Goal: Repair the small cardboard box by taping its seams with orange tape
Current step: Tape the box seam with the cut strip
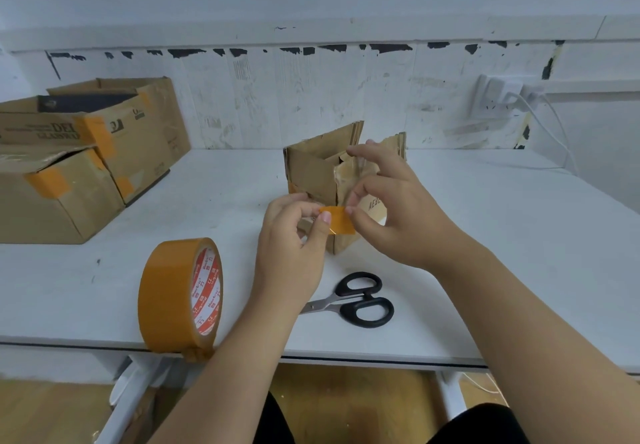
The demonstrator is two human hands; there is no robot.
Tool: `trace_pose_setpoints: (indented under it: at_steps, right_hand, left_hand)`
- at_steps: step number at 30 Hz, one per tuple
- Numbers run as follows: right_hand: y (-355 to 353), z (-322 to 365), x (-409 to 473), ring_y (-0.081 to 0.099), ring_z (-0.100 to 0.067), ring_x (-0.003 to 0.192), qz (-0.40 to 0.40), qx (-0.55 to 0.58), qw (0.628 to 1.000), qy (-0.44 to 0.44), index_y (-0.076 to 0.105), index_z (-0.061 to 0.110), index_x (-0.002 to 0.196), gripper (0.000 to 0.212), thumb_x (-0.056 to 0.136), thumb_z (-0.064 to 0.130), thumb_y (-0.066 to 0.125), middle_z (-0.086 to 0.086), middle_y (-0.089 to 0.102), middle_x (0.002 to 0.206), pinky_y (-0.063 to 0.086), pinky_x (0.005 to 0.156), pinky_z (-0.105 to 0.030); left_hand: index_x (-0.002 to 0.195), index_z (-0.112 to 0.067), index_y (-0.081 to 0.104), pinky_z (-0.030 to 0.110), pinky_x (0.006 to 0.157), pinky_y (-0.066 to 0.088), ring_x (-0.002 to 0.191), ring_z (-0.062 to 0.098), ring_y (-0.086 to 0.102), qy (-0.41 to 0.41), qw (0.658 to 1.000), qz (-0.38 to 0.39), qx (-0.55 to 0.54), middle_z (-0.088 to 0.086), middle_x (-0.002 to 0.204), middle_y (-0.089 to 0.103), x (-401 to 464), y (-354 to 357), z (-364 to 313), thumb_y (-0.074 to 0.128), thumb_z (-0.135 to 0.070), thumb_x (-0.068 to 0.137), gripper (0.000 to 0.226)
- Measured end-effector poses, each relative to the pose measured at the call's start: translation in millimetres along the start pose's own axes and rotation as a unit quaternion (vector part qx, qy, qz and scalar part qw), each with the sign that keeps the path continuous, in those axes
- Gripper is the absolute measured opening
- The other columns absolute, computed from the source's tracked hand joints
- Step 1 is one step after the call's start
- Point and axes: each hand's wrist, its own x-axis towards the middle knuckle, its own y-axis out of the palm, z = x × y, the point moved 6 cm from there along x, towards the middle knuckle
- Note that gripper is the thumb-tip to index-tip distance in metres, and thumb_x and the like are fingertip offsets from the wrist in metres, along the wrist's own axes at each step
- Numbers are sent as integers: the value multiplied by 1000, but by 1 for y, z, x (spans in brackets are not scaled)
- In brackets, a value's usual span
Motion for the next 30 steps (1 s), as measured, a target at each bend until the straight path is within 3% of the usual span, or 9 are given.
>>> trace_pose_setpoints:
  at_steps: [5,11,16,24,30]
  right_hand:
    - [4,-1,1,25,-19,144,-18,1,1000,-4,68,17,82,5,85,16,65,-1,42,144,18,117,-25]
    - [6,-4,-3,17,-13,148,-16,47,999,2,68,15,83,7,87,11,64,-1,36,152,21,120,-34]
    - [7,-6,-5,15,-10,148,-16,51,999,2,67,12,85,7,88,9,63,-1,33,155,19,119,-28]
    - [12,-7,-3,16,-13,148,-29,42,999,-1,65,12,85,7,90,8,62,-3,33,154,20,119,-26]
    - [12,-7,-2,19,-13,146,-42,32,999,-10,65,9,85,7,90,5,62,-6,36,152,20,117,-19]
  left_hand:
    - [93,-21,65,19,78,50,97,3,54,-4,1000,-9,6,-10,114,53,5,-3,5,60,-22,90,6]
    - [91,-25,61,22,80,51,101,8,54,6,1000,-5,10,-9,113,49,3,-2,1,59,-23,91,3]
    - [90,-24,60,13,77,47,93,-2,52,7,1000,9,18,-8,115,45,3,1,1,58,-24,91,2]
    - [90,-19,60,5,75,38,98,0,44,-10,999,7,40,-10,115,42,7,4,2,55,-22,93,7]
    - [97,-11,62,15,81,38,93,-11,43,4,999,1,42,-7,116,40,6,8,4,53,-19,95,12]
